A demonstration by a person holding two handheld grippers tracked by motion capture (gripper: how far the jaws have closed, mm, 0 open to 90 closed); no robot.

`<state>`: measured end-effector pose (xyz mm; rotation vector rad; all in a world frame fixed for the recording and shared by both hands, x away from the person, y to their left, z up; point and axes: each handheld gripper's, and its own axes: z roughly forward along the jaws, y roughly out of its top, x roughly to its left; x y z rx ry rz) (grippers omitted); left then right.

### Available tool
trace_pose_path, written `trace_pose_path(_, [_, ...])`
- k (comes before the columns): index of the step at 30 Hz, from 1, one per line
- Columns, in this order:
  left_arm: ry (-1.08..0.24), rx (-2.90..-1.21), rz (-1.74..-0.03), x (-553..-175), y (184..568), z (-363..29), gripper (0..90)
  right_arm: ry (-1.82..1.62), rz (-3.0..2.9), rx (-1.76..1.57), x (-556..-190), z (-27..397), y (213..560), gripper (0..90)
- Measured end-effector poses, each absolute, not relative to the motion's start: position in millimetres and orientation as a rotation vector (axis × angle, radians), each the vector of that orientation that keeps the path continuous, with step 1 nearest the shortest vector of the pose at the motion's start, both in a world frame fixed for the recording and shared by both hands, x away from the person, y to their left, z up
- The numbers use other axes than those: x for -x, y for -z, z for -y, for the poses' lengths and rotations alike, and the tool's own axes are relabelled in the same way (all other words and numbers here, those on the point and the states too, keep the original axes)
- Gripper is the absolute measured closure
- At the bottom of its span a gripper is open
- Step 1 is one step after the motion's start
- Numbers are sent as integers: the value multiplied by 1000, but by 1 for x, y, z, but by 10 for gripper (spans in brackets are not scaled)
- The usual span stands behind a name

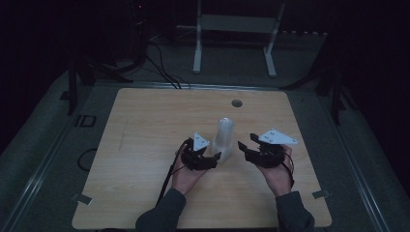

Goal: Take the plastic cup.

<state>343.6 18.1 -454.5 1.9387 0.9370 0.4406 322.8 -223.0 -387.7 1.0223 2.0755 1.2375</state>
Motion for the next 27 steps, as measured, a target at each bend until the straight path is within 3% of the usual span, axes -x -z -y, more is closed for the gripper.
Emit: trace_pose_path(27, [-458,-1937,-931,-346,455,-11,280,-1317,-2095,-960,-343,189,373,378])
